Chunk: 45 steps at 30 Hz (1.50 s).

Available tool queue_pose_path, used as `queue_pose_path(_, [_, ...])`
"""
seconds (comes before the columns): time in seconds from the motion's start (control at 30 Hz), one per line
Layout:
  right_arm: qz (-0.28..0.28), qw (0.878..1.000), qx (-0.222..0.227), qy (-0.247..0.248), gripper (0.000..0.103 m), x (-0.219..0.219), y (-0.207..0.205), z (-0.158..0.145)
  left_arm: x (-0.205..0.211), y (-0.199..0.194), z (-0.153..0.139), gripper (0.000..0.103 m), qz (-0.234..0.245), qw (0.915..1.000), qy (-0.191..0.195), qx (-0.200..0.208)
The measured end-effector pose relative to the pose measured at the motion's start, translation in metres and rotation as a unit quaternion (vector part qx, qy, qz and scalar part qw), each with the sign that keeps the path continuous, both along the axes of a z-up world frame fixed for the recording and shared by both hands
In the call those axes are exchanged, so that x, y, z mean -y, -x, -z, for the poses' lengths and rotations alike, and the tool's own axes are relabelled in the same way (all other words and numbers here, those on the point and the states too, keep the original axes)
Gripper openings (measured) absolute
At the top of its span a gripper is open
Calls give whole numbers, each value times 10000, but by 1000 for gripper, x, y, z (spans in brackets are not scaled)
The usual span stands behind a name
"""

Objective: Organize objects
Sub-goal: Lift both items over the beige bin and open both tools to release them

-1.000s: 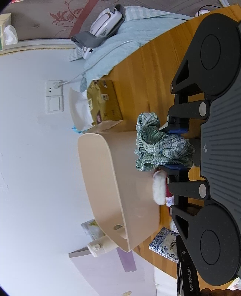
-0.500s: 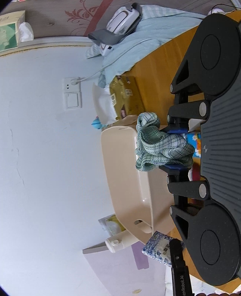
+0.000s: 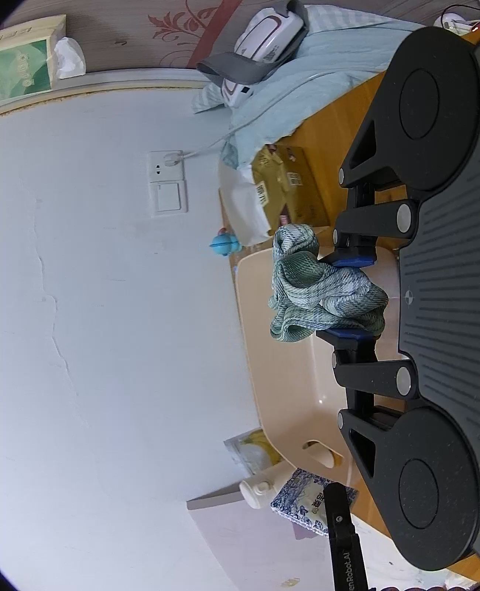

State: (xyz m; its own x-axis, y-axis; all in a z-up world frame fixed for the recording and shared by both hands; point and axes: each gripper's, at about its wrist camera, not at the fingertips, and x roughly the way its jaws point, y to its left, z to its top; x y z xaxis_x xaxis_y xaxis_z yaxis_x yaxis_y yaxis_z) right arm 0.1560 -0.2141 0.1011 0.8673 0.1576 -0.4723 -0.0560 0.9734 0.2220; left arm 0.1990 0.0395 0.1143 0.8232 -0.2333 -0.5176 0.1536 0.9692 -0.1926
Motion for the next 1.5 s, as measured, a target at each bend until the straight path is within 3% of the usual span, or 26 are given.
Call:
queue_pose_path(0.43, [-157, 9999, 25, 5, 29, -15, -39, -3, 6, -43, 0, 19, -12, 9999, -113, -8])
queue_pose_path(1.0, [-445, 9981, -378, 214, 30, -35, -84, 18, 6, -90, 41, 19, -55, 9976, -329, -607])
queue_pose_path(1.5, [-545, 9947, -732, 479, 31, -43, -92, 37, 20, -105, 65, 19, 31, 9934, -521, -1018])
